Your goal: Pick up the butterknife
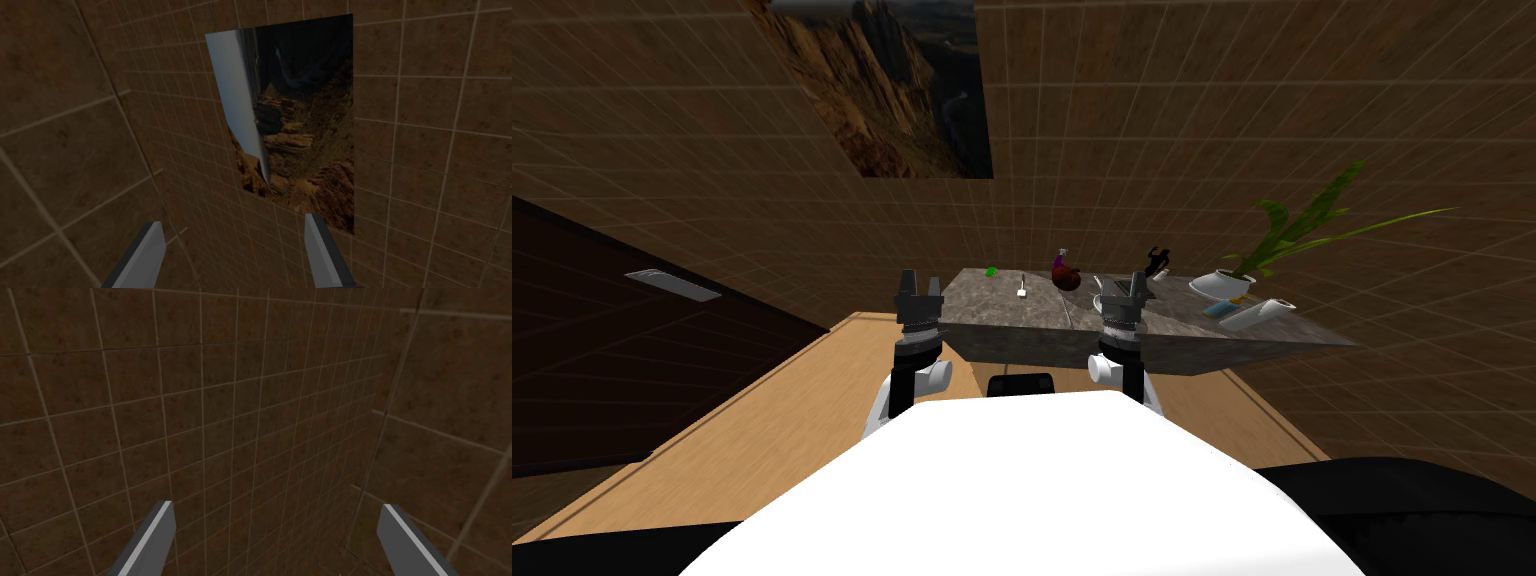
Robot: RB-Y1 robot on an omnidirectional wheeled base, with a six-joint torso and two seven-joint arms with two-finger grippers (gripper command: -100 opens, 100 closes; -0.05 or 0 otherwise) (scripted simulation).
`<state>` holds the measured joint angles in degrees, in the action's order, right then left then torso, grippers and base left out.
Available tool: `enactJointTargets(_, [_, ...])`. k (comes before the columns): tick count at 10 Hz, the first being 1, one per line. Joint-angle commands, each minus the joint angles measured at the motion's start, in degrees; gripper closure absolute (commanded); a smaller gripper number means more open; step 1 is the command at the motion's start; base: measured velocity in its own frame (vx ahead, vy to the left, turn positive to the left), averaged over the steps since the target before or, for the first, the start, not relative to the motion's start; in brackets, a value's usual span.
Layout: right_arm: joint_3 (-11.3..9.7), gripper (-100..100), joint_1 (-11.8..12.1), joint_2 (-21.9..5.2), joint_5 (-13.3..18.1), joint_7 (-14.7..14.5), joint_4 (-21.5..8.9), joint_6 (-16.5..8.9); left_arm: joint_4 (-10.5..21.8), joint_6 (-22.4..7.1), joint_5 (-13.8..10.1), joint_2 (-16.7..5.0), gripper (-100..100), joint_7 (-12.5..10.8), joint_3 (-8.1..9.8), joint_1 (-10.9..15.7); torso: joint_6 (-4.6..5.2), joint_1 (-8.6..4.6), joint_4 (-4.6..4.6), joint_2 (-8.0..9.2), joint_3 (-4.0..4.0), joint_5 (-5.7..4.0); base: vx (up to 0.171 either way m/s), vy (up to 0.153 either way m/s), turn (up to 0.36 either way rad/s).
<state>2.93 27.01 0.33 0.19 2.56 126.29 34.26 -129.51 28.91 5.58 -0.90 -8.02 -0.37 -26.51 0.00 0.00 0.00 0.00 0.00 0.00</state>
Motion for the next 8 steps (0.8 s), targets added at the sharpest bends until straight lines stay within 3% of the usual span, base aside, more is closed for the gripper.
enactJointTargets(1, [-0.05, -100, -0.17, -2.20, 0.05, 0.14, -0.50, 0.19, 0.00, 0.00, 0.00, 0.00, 0, 0.00, 0.00, 0.00, 0.00, 0.00, 0.00, 0.00, 0.00, 0.00, -0.008, -0.001, 0.006])
enactJointTargets(8, [0.49, -100, -2.36, -13.68, 0.66, 1.49, -5.07, 2.25, 0.00, 0.00, 0.00, 0.00, 0, 0.00, 0.00, 0.00, 0.00, -0.05, 0.03, 0.13, 0.08, -0.01, -0.030, -0.007, 0.010])
